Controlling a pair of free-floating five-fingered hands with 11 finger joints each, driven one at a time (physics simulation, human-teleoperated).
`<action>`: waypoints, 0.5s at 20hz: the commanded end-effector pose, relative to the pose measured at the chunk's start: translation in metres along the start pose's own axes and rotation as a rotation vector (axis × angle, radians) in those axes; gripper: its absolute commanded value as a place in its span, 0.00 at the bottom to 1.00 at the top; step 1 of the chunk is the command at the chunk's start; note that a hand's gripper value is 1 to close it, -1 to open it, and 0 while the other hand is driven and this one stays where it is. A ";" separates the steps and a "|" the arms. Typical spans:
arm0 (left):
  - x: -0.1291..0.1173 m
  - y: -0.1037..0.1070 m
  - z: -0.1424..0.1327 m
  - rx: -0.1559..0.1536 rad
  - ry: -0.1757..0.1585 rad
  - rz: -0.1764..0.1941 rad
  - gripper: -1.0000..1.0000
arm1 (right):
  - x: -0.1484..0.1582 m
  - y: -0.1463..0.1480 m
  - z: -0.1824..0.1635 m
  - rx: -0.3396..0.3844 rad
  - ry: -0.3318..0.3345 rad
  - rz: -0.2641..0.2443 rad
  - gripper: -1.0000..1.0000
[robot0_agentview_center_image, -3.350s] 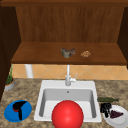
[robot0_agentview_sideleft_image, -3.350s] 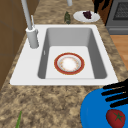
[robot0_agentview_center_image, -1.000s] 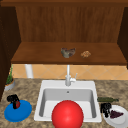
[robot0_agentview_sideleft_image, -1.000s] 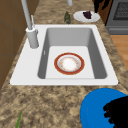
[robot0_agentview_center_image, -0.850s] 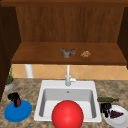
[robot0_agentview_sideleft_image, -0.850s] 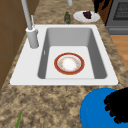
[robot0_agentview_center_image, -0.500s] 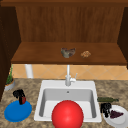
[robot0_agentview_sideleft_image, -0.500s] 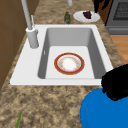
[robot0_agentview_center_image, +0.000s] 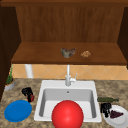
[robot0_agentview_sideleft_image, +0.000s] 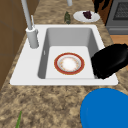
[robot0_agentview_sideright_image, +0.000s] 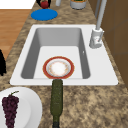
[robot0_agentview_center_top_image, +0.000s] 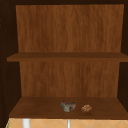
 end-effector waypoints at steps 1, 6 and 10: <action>-0.009 0.000 -0.026 0.001 0.018 -0.011 1.00 | 0.000 0.000 0.000 0.000 0.000 0.000 0.50; -0.020 -0.008 -0.059 0.012 0.018 -0.016 1.00 | 0.000 0.000 0.000 0.000 0.000 0.000 0.50; -0.029 -0.021 -0.089 -0.004 0.011 -0.006 1.00 | 0.000 0.000 0.000 0.000 0.000 0.000 0.50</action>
